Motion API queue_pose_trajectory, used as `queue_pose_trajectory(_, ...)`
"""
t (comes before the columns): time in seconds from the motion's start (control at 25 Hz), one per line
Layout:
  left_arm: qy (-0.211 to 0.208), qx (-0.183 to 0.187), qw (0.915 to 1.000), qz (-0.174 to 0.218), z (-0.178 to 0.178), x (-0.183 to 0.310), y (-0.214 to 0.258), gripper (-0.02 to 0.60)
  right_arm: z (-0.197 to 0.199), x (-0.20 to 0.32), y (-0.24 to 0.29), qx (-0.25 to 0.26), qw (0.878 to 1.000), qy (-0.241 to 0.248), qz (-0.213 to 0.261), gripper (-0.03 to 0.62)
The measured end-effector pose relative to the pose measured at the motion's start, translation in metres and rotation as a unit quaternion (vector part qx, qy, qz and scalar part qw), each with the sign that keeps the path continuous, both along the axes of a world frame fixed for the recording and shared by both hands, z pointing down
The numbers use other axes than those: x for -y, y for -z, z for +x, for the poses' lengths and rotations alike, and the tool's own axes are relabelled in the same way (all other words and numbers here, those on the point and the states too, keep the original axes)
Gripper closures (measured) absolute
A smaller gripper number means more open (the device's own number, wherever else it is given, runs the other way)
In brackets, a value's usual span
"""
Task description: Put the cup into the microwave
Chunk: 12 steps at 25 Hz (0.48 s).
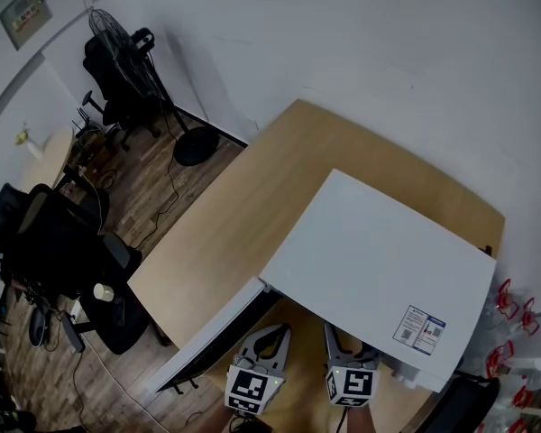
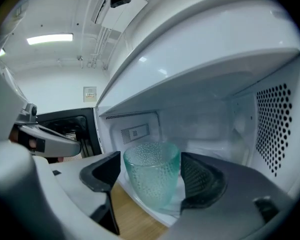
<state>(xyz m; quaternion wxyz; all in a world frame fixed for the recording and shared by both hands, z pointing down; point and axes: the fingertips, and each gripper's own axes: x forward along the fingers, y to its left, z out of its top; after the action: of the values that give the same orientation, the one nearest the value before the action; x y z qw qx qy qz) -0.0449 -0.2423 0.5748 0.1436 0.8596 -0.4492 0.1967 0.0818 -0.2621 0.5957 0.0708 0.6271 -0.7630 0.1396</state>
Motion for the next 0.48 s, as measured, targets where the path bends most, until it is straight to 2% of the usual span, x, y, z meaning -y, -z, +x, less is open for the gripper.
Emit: queue_pose_trajectory(0.48,-0.006,-0.005,0.9999,0.016,-0.010,-0.022,0.016,0.558,-0.006,-0.024,0.015,0.003,1.000,-0.009,0.001,0.235)
